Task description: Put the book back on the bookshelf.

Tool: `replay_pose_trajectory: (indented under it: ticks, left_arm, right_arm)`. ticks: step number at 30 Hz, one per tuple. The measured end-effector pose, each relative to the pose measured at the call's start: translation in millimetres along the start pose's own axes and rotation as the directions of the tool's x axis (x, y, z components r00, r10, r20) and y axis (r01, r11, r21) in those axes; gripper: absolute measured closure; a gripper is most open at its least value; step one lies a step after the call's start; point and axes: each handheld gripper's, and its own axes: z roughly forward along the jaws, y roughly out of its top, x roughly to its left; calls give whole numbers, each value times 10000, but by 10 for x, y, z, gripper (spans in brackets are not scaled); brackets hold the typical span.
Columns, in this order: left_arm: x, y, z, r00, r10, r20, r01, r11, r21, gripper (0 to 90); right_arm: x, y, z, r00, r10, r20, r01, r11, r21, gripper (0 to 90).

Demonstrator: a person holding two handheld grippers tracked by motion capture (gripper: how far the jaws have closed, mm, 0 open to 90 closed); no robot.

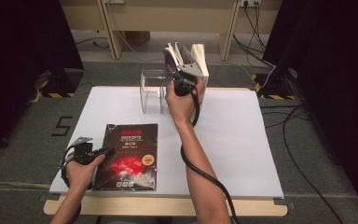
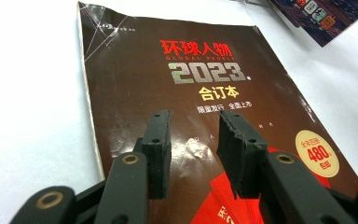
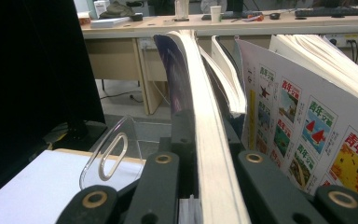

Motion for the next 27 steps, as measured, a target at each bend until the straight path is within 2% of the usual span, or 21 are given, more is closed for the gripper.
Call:
replay_pose_trajectory:
  ticks: [14, 27]
  left_arm:
    - [-3, 0, -6, 10000, -6, -5, 6, 10000, -19, 637]
    - [-1, 0, -7, 10000, -8, 4, 8, 10000, -6, 637]
  right_arm:
    - [94, -8, -43, 9998, -134, -152, 129, 9995, -285, 830]
    - [106, -41, 7, 9997, -157, -171, 155, 9998, -116, 829]
